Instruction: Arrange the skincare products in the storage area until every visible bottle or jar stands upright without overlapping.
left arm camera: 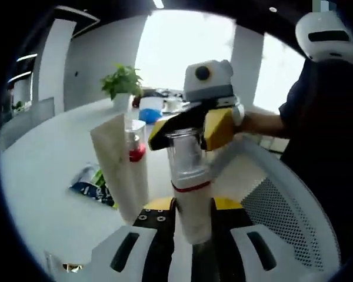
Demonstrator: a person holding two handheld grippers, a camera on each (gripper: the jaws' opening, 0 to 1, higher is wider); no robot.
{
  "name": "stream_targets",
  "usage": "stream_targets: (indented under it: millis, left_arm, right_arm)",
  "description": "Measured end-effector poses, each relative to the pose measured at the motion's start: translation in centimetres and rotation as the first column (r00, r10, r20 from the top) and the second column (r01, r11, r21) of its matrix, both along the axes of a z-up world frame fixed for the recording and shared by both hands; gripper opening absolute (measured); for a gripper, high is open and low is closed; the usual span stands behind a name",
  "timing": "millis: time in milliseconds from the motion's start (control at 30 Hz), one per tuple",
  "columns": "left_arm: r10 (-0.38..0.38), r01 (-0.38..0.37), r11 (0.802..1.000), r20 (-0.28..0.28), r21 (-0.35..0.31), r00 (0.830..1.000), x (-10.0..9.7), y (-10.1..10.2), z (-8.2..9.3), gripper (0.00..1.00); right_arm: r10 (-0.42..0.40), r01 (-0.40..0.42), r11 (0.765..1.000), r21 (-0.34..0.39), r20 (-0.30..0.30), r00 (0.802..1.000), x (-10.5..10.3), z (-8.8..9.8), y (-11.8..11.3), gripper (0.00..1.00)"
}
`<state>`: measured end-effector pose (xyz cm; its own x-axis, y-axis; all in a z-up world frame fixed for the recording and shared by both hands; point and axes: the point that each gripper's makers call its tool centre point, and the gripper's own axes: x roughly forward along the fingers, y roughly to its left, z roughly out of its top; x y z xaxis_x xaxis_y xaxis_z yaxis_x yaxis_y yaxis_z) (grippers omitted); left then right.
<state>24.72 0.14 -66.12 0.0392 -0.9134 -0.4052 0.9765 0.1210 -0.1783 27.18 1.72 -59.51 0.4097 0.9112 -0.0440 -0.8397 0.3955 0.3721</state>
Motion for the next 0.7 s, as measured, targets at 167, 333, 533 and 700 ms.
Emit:
stream_targets:
  millis: [167,333,533,700]
  left_arm:
    - [0.148,-0.15,0.988,0.055,0.036,0.987,1.6,0.2,0.2,0.18]
    - [0.244,-0.25,0.966,0.095,0.066,0.965,2.1,0.1,0.0,0.23]
    - [0.356,-0.384,0.915,0.199,0.127,0.913,3.0,0.4,-0.6,0.27]
    - [0.389,-0.437,0.882,0.252,0.174,0.886,3.0,0.6,-1.3,0.26]
  right_arm:
    - [-0.154,0.153,0.988,-0.02,-0.035,0.988,1.4,-0.2,-1.0,0.19]
    - [-0.251,0.249,0.967,-0.058,-0.046,0.967,2.0,-0.9,-1.4,0.19]
    - [-0.338,0.336,0.941,-0.042,-0.065,0.939,2.3,-0.9,-1.4,0.19]
    - [-0.382,0.379,0.924,-0.041,-0.074,0.921,2.5,-0.8,-1.3,0.19]
